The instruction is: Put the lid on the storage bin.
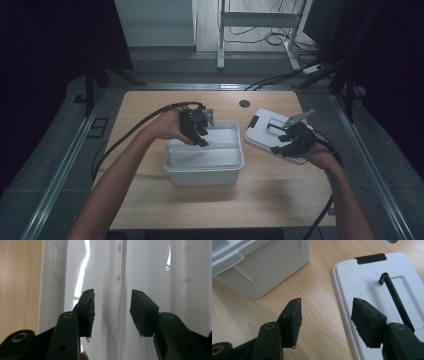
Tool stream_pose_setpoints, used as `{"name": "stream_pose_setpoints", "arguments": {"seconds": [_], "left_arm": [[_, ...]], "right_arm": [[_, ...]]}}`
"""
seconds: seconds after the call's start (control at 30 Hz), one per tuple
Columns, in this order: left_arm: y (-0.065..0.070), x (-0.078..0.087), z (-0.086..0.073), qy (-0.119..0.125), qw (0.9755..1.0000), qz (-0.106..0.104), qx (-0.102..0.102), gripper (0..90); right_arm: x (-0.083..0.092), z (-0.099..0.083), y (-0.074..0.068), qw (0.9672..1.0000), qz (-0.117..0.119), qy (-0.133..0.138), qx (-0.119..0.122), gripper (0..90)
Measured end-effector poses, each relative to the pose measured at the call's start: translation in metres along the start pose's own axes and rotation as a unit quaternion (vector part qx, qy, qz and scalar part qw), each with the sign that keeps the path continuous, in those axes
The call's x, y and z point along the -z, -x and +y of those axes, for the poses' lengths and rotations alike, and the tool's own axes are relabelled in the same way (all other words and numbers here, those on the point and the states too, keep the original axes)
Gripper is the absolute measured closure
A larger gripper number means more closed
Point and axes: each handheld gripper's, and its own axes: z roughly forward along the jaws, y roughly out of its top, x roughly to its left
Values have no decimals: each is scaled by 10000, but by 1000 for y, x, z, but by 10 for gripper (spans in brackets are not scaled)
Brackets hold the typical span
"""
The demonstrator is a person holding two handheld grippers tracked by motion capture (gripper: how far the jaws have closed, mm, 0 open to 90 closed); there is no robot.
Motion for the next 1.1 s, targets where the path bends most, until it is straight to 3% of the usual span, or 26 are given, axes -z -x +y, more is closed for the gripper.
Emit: {"name": "stream_pose_setpoints", "arguments": {"seconds": [0.13,0.3,0.4,0.5,0.6,0.7,0.8,1.1], "left_arm": [[1,15,-12,44,9998,146,84,498],[5,34,-39,178,9983,394,389,480],[7,48,-66,271,9955,567,714,480],[10,58,-94,442,9928,670,892,479],[14,61,-122,607,9883,687,1220,480],[18,56,-145,580,9859,696,1409,481],[23,40,-168,550,9824,688,1647,481],[35,-8,-203,578,9755,581,2044,480]], "right_arm": [[-2,2,3,9999,-84,-52,34,417],[-7,7,10,9994,-230,-210,124,419],[-10,11,17,9985,-382,-341,196,423],[-14,15,25,9971,-527,-487,259,423],[-19,20,35,9959,-595,-616,286,424],[-25,25,44,9946,-614,-760,348,424],[-32,29,53,9925,-639,-937,462,431],[-52,40,79,9828,-746,-1487,801,485]]}}
